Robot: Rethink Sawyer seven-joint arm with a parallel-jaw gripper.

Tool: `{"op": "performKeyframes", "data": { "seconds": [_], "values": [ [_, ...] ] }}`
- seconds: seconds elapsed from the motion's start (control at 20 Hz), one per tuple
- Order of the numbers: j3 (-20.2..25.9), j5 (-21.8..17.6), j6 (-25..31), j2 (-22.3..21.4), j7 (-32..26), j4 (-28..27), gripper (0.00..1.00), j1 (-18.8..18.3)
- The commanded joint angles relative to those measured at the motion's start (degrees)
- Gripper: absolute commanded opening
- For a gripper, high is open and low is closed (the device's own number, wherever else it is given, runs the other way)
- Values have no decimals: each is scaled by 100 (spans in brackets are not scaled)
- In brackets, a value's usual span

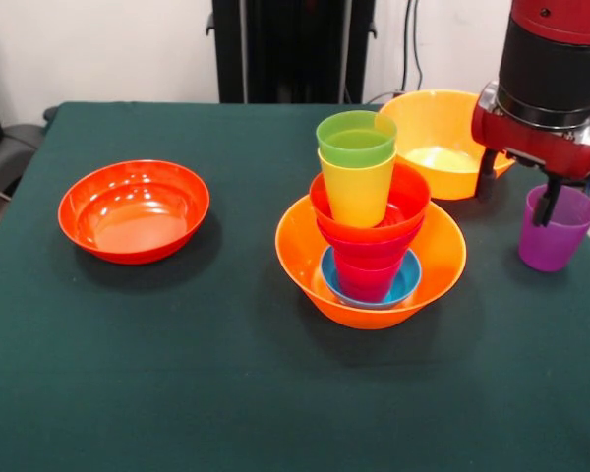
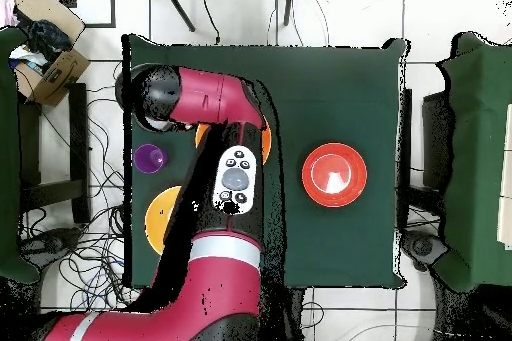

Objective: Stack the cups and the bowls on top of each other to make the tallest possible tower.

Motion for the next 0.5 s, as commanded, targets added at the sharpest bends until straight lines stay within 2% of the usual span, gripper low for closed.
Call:
{"op": "performKeyframes", "data": {
  "seconds": [0.05, 0.5],
  "values": [
    [757, -143, 268, 133, -33, 366, 100, 164],
    [704, -157, 381, 198, 96, 362, 100, 366]
  ]
}}
